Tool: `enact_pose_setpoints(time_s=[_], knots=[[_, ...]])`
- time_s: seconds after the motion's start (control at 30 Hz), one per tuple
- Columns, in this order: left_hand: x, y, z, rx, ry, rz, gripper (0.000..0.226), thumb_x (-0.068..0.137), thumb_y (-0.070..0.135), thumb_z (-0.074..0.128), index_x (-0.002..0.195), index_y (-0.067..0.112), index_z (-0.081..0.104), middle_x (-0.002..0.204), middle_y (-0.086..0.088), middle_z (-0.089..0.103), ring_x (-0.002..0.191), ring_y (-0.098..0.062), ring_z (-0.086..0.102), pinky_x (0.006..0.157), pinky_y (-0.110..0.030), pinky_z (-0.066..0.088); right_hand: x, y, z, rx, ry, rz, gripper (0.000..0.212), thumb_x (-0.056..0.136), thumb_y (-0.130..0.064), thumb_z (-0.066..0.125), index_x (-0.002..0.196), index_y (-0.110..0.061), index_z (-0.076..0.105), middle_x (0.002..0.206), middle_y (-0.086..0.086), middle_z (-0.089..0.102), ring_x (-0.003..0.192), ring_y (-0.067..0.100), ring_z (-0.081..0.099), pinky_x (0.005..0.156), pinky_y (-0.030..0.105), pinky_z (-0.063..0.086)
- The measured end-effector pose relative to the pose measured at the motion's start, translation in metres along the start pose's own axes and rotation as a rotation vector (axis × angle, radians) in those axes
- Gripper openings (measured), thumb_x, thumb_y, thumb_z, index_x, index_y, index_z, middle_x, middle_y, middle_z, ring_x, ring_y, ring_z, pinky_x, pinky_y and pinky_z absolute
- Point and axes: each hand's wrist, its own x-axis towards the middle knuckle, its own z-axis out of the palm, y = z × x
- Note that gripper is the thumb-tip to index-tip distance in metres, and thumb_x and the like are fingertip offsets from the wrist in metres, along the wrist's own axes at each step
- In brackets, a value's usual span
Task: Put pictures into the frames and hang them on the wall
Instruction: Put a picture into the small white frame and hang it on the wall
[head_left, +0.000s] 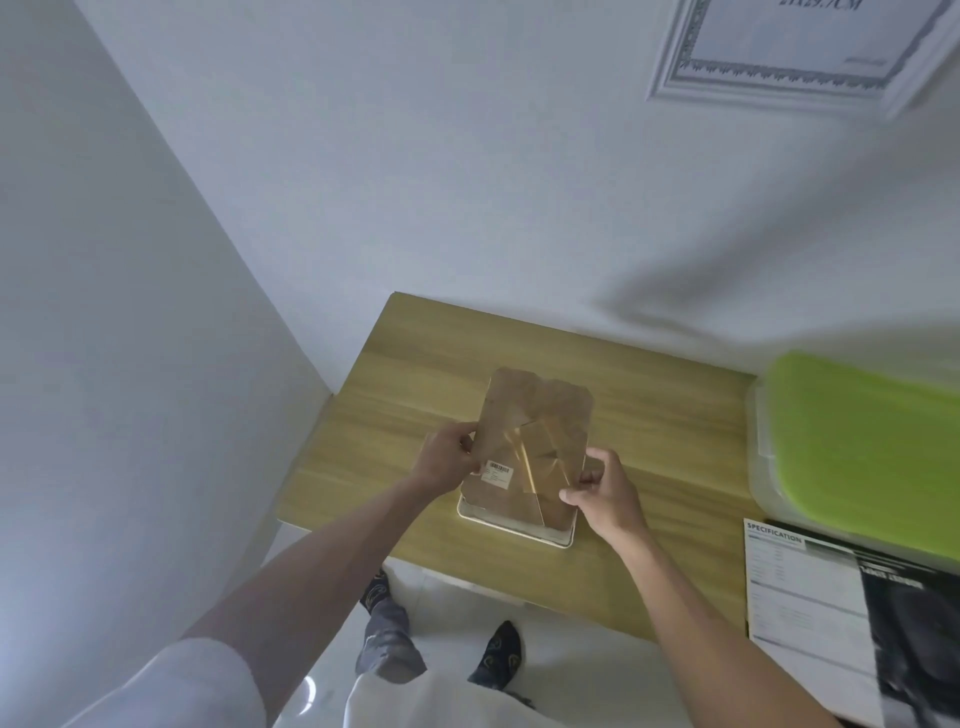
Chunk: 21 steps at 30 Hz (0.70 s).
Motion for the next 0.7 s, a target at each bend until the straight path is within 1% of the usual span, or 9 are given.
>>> enact_pose_setpoints(time_s=[0.1,0.23,0.3,0.37,0.47,0.53,0.63,0.7], knots=[[-0.002,-0.005,0.006,0.039,-0.005,0.007,0.051,0.069,0.001,0.070,0.115,0.022,0.071,0.073,0.001,0.062,0.072,-0.015,0.057,0.070,-0.030,0.048,-0.003,0.005,0.003,-0.031,0.028,-0.002,0.072,0.076,-0.003,0.080,0.137,-0.020,0.045,0.097,0.005,0.067,0.080,0.010,0.067,0.063,0.013,0.042],[0.002,-0.011,0.009,0.090,-0.039,-0.018,0.032,0.063,0.001,0.072,0.093,0.013,0.075,0.068,-0.002,0.059,0.066,-0.015,0.051,0.061,-0.028,0.039,-0.002,0.006,0.006,-0.076,0.035,0.005,0.073,0.077,-0.002,0.079,0.139,-0.019,0.045,0.098,0.003,0.064,0.080,0.008,0.064,0.062,0.012,0.041],[0.006,-0.014,0.010,0.119,-0.051,-0.041,0.022,0.058,0.002,0.074,0.079,0.006,0.072,0.066,-0.003,0.056,0.065,-0.017,0.048,0.058,-0.028,0.038,-0.002,0.006,0.008,-0.103,0.045,0.000,0.073,0.077,-0.002,0.079,0.140,-0.017,0.044,0.097,0.000,0.062,0.080,0.006,0.061,0.061,0.011,0.041],[0.009,-0.018,0.011,0.142,-0.053,-0.045,0.018,0.055,0.003,0.075,0.071,0.001,0.066,0.065,-0.002,0.051,0.063,-0.017,0.045,0.057,-0.028,0.037,-0.003,0.007,0.009,-0.123,0.049,-0.009,0.073,0.077,-0.002,0.079,0.140,-0.016,0.045,0.096,-0.003,0.060,0.081,0.005,0.059,0.060,0.009,0.040],[0.012,-0.021,0.010,0.165,-0.074,-0.050,0.020,0.058,0.005,0.078,0.071,-0.003,0.065,0.068,-0.003,0.047,0.062,-0.017,0.043,0.055,-0.028,0.035,-0.004,0.011,0.006,-0.135,0.036,-0.011,0.073,0.076,-0.004,0.081,0.139,-0.015,0.046,0.100,-0.004,0.061,0.084,0.006,0.059,0.063,0.008,0.039],[0.013,-0.021,0.010,0.170,-0.103,-0.046,0.020,0.059,0.007,0.079,0.074,-0.002,0.067,0.069,-0.005,0.050,0.062,-0.018,0.046,0.056,-0.029,0.040,-0.004,0.012,0.004,-0.150,0.032,-0.014,0.072,0.074,-0.004,0.082,0.137,-0.014,0.047,0.102,-0.004,0.062,0.084,0.006,0.058,0.064,0.007,0.039],[0.013,-0.020,0.010,0.208,-0.134,-0.023,0.028,0.064,0.010,0.082,0.089,0.003,0.073,0.082,-0.006,0.054,0.073,-0.021,0.054,0.068,-0.031,0.048,-0.004,0.012,0.003,-0.179,0.028,-0.010,0.071,0.072,-0.003,0.083,0.133,-0.012,0.049,0.106,-0.004,0.061,0.086,0.007,0.058,0.064,0.004,0.040],[0.012,-0.018,0.011,0.245,-0.144,0.006,0.036,0.067,0.011,0.082,0.102,0.007,0.073,0.090,-0.007,0.051,0.081,-0.024,0.055,0.076,-0.032,0.049,-0.003,0.012,0.004,-0.205,0.016,0.003,0.071,0.069,-0.007,0.086,0.131,-0.012,0.051,0.114,0.000,0.059,0.093,0.010,0.060,0.068,0.007,0.041]])
